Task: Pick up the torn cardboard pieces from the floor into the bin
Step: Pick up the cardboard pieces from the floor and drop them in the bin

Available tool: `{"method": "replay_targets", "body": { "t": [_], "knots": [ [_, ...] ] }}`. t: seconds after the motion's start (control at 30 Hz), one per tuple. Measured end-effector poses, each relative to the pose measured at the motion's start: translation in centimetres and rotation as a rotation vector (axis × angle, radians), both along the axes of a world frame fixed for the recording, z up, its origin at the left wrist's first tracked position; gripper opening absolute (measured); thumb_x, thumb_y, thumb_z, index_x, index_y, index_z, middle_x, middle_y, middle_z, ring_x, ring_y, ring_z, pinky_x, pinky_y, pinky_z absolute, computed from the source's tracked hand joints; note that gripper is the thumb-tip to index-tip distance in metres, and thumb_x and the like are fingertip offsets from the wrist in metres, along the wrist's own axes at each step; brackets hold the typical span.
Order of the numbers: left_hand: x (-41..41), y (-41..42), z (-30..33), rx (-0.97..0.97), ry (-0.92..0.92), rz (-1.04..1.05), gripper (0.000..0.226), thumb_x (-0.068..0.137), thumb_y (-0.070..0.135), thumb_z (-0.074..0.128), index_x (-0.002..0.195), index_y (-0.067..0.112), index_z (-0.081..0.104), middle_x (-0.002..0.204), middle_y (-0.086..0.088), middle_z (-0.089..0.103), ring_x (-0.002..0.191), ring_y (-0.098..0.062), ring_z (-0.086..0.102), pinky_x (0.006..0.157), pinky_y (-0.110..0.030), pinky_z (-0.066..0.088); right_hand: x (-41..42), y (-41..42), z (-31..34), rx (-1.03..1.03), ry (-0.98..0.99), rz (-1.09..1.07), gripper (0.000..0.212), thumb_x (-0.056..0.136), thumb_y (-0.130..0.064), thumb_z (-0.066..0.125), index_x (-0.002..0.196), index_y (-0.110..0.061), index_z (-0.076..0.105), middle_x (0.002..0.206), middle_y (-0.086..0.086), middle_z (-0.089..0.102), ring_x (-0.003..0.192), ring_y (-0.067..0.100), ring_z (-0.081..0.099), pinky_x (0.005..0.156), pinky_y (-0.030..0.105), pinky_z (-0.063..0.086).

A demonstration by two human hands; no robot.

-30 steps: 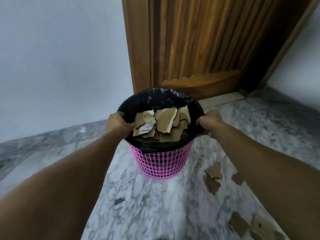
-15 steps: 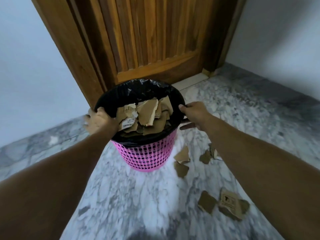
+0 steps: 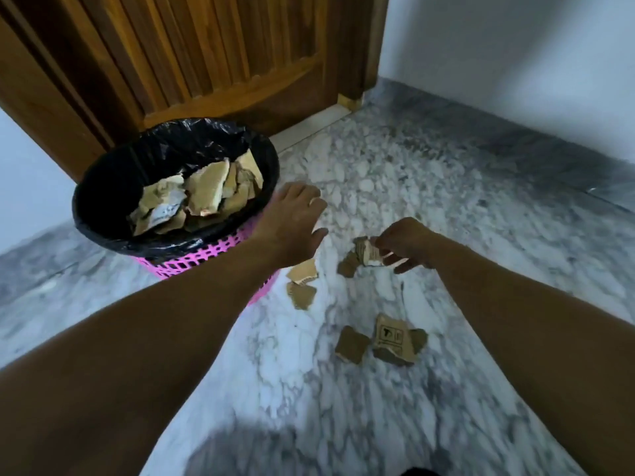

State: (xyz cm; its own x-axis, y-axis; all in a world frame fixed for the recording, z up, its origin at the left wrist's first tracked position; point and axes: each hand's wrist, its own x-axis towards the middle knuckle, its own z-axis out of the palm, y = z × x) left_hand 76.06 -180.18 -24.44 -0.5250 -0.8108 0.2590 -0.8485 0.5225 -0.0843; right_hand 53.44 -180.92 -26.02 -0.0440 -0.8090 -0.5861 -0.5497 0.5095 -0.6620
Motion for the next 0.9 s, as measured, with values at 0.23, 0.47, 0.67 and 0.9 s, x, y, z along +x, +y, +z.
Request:
{"method": "replay_targets", "body": {
  "t": [0.23, 0.47, 0.67, 0.9],
  "knots": [
    [-7.3, 3.3, -10.3, 0.566, -0.15, -0.038, 0.063, 0.08, 0.036, 0.071, 0.132, 0.009, 0.047, 0.14, -0.013, 0.041, 0.126, -0.031, 0.041, 0.095, -0.043, 0.045, -6.6, 4.1, -8.4, 0.2, 0.207, 0.045, 0.043, 0.088, -0.027, 0.07, 0.111, 0.009, 0.063, 0.087, 0.019, 0.061, 0.072, 0.027, 0.061, 0.068, 0.04, 0.058],
    [-9.2, 6.6, -20.2, 0.681, -0.252, -0.076, 0.041, 0.088, 0.035, 0.051, 0.125, 0.016, 0.048, 0.128, -0.01, 0.043, 0.117, -0.033, 0.045, 0.082, -0.042, 0.046, -6.7, 8.3, -16.3, 0.302, 0.326, -0.101, 0.071, 0.07, -0.043, 0.082, 0.12, -0.007, 0.047, 0.121, 0.016, 0.05, 0.099, 0.03, 0.061, 0.069, 0.045, 0.061],
    [-8.9, 6.8, -22.9, 0.621, -0.248, -0.17, 0.028, 0.084, 0.021, 0.062, 0.11, 0.013, 0.057, 0.114, -0.012, 0.047, 0.111, -0.035, 0.043, 0.075, -0.044, 0.048, -4.0, 8.8, -19.6, 0.158, 0.471, -0.188, 0.094, 0.06, -0.044, 0.088, 0.127, -0.006, 0.035, 0.13, 0.016, 0.036, 0.118, 0.036, 0.05, 0.092, 0.041, 0.047],
    [-7.7, 5.4, -23.2, 0.82, -0.008, 0.017, 0.035, 0.077, 0.024, 0.072, 0.101, 0.009, 0.052, 0.111, -0.009, 0.059, 0.103, -0.028, 0.058, 0.074, -0.036, 0.046, -4.5, 5.4, -19.8, 0.216, 0.397, 0.078, 0.054, 0.067, -0.027, 0.084, 0.108, -0.005, 0.057, 0.108, 0.012, 0.066, 0.101, 0.028, 0.065, 0.071, 0.027, 0.048]
  ]
}}
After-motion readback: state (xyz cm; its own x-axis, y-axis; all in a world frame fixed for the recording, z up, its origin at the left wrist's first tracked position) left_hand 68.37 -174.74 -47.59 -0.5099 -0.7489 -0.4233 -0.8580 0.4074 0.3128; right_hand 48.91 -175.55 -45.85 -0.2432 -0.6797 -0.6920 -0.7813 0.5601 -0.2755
